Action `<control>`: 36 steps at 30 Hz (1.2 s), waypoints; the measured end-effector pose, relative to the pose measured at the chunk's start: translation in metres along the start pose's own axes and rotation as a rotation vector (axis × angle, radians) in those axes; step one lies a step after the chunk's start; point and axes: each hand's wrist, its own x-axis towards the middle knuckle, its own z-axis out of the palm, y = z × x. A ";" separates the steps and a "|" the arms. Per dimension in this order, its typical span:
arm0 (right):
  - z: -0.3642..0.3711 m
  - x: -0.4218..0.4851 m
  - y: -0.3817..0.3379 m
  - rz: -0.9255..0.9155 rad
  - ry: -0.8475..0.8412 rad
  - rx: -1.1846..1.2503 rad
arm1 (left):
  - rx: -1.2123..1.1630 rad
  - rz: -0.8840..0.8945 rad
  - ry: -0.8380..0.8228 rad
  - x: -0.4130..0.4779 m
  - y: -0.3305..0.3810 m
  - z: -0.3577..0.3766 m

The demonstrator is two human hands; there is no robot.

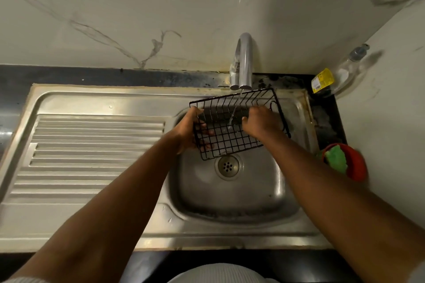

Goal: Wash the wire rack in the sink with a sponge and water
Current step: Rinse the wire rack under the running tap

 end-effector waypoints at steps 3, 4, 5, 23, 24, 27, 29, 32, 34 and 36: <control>0.003 -0.005 -0.017 -0.044 -0.083 0.161 | -0.003 0.035 0.013 0.001 -0.003 0.006; 0.002 -0.007 -0.023 -0.034 -0.117 0.285 | 0.015 0.056 0.024 0.001 -0.004 0.009; 0.002 -0.009 -0.033 -0.047 -0.171 0.403 | 0.026 0.084 0.034 0.001 -0.005 0.010; -0.003 -0.011 -0.027 -0.244 0.022 0.256 | -0.044 0.483 0.174 -0.015 0.020 -0.006; -0.001 -0.012 -0.021 -0.200 0.119 0.150 | -0.041 0.496 0.184 -0.016 0.023 -0.006; 0.009 -0.010 -0.010 -0.078 0.192 0.059 | 0.045 0.573 0.174 -0.019 0.027 -0.007; 0.015 -0.011 -0.015 -0.016 0.097 0.013 | 0.098 0.620 0.171 -0.020 0.026 -0.005; 0.021 -0.019 -0.039 0.034 -0.143 -0.039 | 0.167 0.682 0.168 -0.021 0.026 0.001; 0.034 -0.031 -0.059 -0.023 -0.234 -0.025 | 0.228 0.700 0.196 -0.022 0.026 0.001; 0.045 -0.047 -0.077 -0.037 -0.284 0.004 | 0.239 0.722 0.224 -0.022 0.024 -0.001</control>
